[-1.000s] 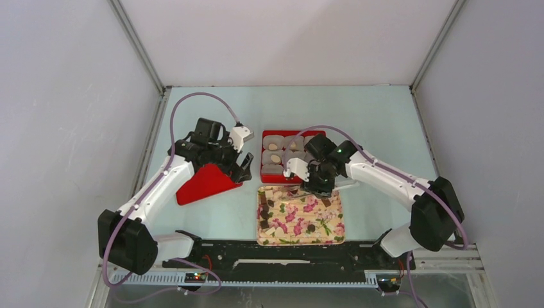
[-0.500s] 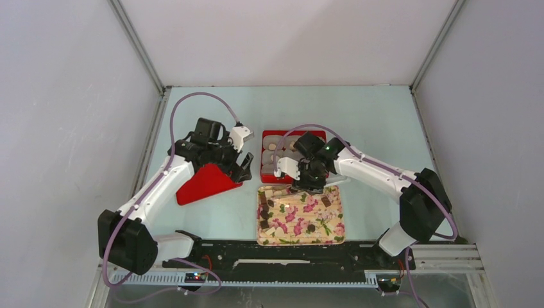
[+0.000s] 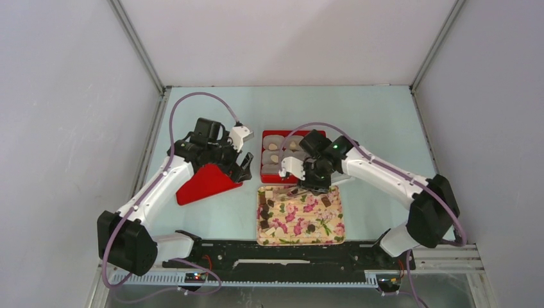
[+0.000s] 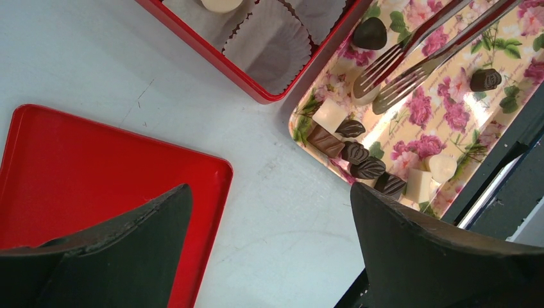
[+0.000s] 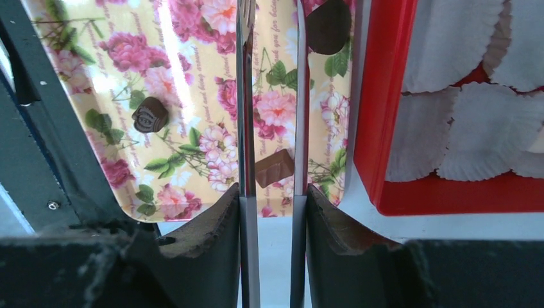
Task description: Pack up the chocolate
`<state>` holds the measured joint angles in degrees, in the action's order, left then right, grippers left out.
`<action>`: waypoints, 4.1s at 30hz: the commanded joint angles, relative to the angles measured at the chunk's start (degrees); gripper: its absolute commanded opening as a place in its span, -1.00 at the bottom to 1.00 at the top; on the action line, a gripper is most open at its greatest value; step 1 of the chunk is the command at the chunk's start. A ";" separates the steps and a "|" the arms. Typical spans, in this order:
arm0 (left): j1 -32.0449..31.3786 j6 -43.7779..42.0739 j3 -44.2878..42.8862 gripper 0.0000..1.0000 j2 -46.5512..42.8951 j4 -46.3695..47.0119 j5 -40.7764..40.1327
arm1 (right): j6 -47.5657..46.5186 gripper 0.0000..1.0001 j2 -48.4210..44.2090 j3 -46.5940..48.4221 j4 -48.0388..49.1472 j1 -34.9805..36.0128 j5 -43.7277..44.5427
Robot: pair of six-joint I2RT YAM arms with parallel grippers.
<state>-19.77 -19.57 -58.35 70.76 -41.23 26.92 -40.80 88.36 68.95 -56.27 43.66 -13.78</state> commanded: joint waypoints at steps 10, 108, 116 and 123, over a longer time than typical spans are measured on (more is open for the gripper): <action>-0.31 -0.83 -0.98 0.97 -1.14 1.11 0.17 | 1.17 -0.61 -6.94 8.96 2.17 -14.40 -9.18; -0.28 -1.09 -0.43 0.97 -1.91 1.33 -0.51 | -2.14 -0.23 -2.03 6.03 -9.55 3.31 -10.78; -0.29 -1.10 -0.45 0.97 -1.64 1.28 -0.54 | -2.91 -0.12 -3.29 2.84 -10.80 9.69 -8.70; -0.28 -1.14 -0.37 0.97 -1.84 1.22 -0.63 | -2.36 -0.11 -1.21 2.69 -9.52 11.22 -6.62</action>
<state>-19.77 -19.59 -58.35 70.17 -41.19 26.48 -42.72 86.94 71.18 -66.39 54.13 -21.54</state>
